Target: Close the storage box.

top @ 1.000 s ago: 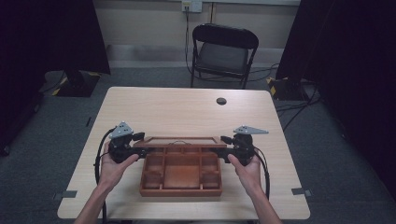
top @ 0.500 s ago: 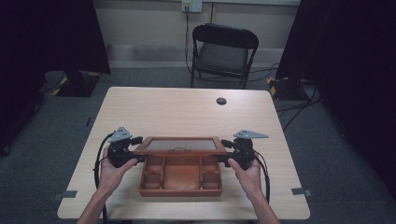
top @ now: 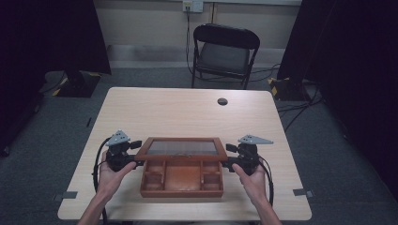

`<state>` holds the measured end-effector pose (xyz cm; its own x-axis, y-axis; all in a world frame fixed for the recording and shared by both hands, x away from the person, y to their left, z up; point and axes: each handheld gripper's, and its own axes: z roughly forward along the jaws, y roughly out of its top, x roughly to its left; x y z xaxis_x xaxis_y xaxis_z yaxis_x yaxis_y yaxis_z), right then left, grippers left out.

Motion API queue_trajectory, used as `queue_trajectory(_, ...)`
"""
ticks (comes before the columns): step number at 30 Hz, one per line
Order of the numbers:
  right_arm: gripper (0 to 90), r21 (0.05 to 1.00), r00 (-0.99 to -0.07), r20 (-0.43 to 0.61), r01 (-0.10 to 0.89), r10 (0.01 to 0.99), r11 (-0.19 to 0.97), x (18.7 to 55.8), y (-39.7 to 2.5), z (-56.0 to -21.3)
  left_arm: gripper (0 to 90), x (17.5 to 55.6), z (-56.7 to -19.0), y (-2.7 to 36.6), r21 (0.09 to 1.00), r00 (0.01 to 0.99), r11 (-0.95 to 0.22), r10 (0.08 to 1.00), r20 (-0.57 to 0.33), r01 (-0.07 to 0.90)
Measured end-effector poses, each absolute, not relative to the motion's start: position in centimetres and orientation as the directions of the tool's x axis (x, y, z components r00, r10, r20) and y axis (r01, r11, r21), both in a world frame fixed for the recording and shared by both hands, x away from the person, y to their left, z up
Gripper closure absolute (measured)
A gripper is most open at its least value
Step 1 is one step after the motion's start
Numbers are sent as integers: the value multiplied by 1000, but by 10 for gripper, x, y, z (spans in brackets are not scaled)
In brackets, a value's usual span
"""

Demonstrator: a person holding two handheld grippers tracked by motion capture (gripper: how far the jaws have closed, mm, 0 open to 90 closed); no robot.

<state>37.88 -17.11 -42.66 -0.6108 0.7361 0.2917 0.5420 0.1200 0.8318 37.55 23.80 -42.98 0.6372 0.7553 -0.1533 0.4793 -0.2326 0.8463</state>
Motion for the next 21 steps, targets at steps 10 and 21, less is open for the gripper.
queue_trajectory(10,263,821,-614,278,551,739,149,374,-175,-433,263,370,-438,241,832,641,-274,758,-122,482)
queue_trajectory(21,284,824,-621,272,545,735,155,366,-178,-440,274,363,-438,249,836,651,-263,746,-141,482)
